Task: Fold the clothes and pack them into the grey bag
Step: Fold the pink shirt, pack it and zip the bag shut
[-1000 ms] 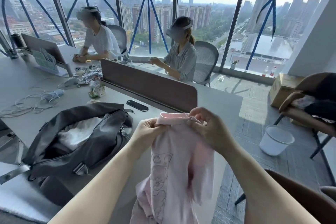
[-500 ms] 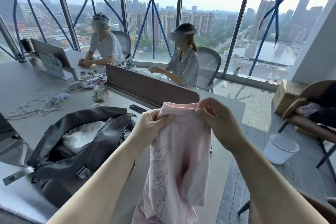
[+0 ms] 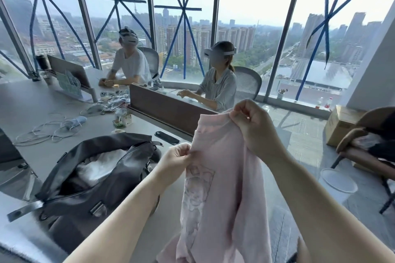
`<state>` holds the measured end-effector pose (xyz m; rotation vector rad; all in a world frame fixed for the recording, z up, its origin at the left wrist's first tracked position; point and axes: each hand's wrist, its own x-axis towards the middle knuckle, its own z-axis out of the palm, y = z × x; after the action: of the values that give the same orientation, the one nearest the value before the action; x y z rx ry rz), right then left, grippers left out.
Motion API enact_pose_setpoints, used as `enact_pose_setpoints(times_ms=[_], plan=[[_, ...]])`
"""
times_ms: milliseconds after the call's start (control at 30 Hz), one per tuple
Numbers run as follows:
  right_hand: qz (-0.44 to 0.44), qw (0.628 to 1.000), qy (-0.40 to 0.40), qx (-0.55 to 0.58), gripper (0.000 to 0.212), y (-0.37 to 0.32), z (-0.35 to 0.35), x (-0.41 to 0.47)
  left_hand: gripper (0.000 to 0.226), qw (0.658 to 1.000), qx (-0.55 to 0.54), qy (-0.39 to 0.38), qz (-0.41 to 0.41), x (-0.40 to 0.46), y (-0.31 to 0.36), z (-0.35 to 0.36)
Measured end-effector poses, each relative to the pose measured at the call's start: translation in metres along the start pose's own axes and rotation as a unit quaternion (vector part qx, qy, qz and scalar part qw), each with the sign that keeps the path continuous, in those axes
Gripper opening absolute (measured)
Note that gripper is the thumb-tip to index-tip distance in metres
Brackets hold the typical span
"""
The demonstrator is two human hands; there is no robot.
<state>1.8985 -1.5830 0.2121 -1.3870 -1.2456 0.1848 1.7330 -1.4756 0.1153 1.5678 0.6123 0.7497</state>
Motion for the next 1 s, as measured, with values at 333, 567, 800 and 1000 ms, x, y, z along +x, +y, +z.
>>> enact_pose_setpoints(times_ms=[333,567,800,1000], plan=[[-0.107,0.987,0.117,0.013,0.024,-0.036,-0.029,0.017,0.015,0.996,0.076,-0.038,0.005,-0.009,-0.016,0.015],[-0.124,0.977,0.174,0.016,0.009,-0.04,-0.045,0.022,0.024,0.993,0.096,0.061,0.004,-0.016,-0.057,-0.004],[-0.047,0.976,0.214,-0.001,0.009,-0.007,-0.05,0.014,0.028,0.98,0.103,0.165,0.045,-0.024,-0.059,-0.004],[-0.003,0.973,0.229,-0.012,0.006,0.017,-0.062,0.005,0.041,0.992,0.115,0.044,-0.023,-0.045,-0.067,-0.011]])
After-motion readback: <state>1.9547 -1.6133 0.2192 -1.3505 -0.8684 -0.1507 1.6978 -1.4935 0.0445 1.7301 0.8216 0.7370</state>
